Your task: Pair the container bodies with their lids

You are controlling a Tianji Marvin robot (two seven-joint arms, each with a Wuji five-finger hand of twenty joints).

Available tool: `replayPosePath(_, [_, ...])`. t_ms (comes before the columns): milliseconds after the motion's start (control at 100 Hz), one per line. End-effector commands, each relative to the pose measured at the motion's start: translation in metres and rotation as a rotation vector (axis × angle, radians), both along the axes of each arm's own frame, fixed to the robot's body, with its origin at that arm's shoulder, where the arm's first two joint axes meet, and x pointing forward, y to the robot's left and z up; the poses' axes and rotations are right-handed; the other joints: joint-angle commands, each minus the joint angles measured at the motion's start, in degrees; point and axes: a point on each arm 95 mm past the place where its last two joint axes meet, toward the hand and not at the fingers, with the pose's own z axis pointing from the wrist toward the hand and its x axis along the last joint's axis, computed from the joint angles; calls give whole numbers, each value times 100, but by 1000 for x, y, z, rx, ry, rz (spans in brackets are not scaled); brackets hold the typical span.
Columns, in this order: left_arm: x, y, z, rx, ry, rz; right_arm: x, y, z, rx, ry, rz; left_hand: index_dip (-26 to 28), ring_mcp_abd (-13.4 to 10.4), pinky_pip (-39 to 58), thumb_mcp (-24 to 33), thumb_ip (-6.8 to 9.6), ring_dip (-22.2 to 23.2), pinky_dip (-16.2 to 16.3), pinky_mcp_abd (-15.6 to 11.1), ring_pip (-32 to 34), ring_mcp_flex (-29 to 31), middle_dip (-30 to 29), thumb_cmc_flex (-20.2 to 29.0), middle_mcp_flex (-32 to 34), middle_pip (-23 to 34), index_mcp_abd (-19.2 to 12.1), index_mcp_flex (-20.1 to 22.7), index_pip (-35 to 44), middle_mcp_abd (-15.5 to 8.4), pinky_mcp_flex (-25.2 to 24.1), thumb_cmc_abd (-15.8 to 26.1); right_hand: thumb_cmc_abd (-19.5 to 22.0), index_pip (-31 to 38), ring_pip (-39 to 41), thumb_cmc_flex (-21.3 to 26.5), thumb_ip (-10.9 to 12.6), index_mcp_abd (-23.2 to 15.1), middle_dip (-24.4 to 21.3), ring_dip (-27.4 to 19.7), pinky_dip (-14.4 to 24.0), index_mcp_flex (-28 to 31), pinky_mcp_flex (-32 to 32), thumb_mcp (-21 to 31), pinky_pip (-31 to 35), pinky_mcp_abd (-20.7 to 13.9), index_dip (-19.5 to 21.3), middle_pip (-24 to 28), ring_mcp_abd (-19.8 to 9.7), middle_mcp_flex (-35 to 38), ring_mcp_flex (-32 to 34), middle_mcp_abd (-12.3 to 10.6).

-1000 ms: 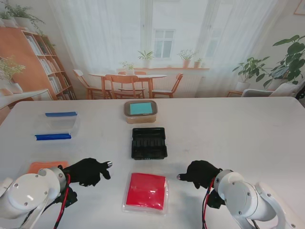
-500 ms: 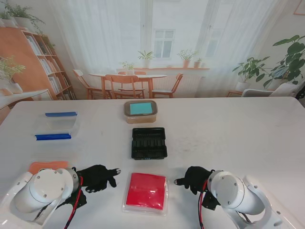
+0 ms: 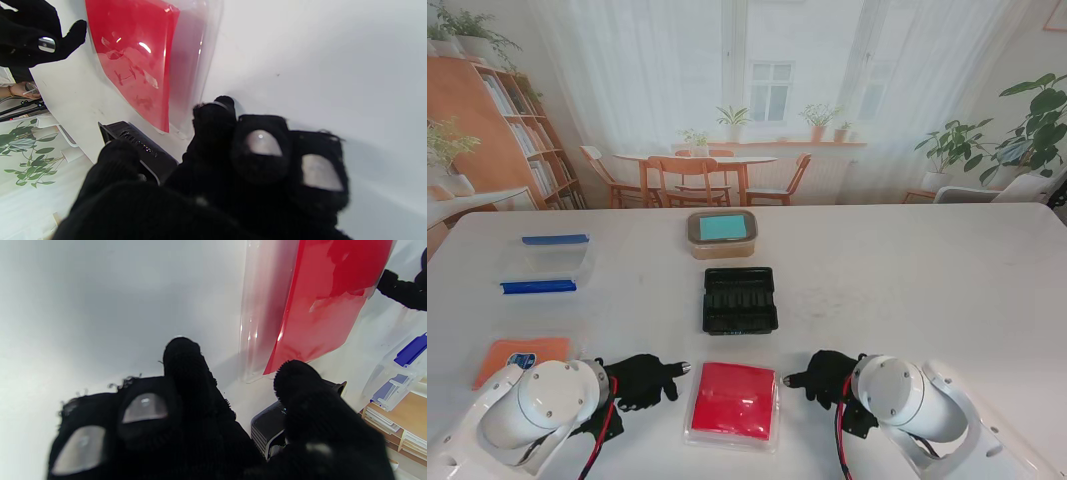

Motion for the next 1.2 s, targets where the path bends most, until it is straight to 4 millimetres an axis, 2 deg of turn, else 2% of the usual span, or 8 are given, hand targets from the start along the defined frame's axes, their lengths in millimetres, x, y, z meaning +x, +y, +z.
replayPosePath(0, [-3, -2, -8, 1, 20, 4, -2, 1, -6, 11, 40, -9, -107, 168, 1593, -141, -219, -72, -92, -751, 430, 213, -26, -261, 156, 83, 360, -203, -114, -376, 345, 158, 113, -254, 596, -174, 94, 350, 75, 118, 93, -206, 477, -125, 1294, -1455, -121, 286, -62, 330, 105, 541])
replayPosePath(470, [0, -7, -12, 5, 20, 1, 8, 20, -14, 58, 132, -30, -126, 223, 1593, -134, -218, -76, -169, -739, 379, 172, -66, -261, 131, 33, 376, -208, -67, -327, 339, 134, 188, -344, 622, -214, 95, 454, 146, 83, 81, -461, 485, -183, 1294, -1536, -202, 343, -147, 255, 111, 541])
replayPosePath(910, [0, -9, -15, -3, 9, -5, 0, 20, -11, 57, 202, 5, -137, 276, 1593, -132, -217, -74, -200, -720, 343, 168, -98, -270, 152, -6, 393, -185, -40, -300, 338, 145, 336, -253, 699, -296, 84, 479, 187, 101, 150, -432, 508, -253, 1294, -1722, -224, 390, -319, 284, 116, 473])
replayPosePath(1190, [-1, -13, -18, -14, 17, -4, -1, 28, -19, 81, 231, 0, -142, 299, 1593, -135, -218, -73, -217, -701, 327, 149, -107, -263, 140, -20, 381, -179, -32, -279, 335, 141, 359, -255, 689, -283, 86, 485, 192, 105, 140, -446, 502, -273, 1294, -1733, -245, 377, -318, 246, 115, 493])
